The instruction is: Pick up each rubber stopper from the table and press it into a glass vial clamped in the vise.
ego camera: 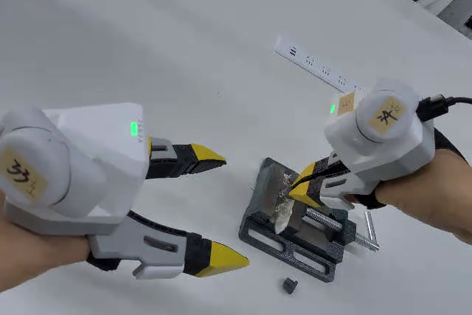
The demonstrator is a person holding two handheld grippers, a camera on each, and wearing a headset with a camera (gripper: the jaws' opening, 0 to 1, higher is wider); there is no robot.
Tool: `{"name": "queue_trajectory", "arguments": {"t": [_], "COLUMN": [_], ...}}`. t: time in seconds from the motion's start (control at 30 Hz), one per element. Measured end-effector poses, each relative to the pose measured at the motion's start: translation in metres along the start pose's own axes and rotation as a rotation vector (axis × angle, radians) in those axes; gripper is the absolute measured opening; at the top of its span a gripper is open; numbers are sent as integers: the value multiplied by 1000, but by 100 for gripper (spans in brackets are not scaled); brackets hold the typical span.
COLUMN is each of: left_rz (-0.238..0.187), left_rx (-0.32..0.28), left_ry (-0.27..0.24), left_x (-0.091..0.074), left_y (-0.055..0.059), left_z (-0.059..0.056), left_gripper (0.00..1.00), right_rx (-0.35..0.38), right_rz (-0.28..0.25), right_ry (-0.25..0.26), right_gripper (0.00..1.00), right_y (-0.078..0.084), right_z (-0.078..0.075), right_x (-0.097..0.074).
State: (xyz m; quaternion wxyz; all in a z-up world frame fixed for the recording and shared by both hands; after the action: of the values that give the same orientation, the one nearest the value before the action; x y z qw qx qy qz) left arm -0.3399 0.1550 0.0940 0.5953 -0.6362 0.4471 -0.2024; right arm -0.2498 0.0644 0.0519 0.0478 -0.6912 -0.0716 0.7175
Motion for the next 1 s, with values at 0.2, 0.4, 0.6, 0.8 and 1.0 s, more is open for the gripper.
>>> {"name": "queue_trajectory", "arguments": {"t": [0.2,0.4,0.6,0.8,1.0], "left_rz": [-2,-2,-2,-1,2], "left_rx": [-3,-3,-2,0,4], "left_ry": [-2,0,0,2,-1], "left_x": [1,2,2,1,-1], "left_y": [0,-1,-1,-1,-1], "left_z": [1,0,1,0,-1], "left_gripper": [64,63,63,63,63], "right_rx": [-7,-20,-57,-85,-133], "right_rz": [-8,-7,8,21,32], "right_ry": [2,4,19,16,41], "right_gripper": [0,0,0,0,0], "right_y": [2,0,0,-1,-3], "right_z": [0,-1,1,1,3], "right_x": [0,1,1,1,1]}}
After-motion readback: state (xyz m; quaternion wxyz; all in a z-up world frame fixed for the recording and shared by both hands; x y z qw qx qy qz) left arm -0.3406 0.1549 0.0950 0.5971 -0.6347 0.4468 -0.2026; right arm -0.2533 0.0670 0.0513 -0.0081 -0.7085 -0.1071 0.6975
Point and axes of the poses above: the centre of the closed fingertips' face, and the gripper's own axes: x roughly forward along the fingers, z roughly to its left, y roughly out of its underside, the point moved 3 cm from there along -x, roughly backward along the fingers, and after that the axes turned 3 degrees about z, right-handed, at the moved point
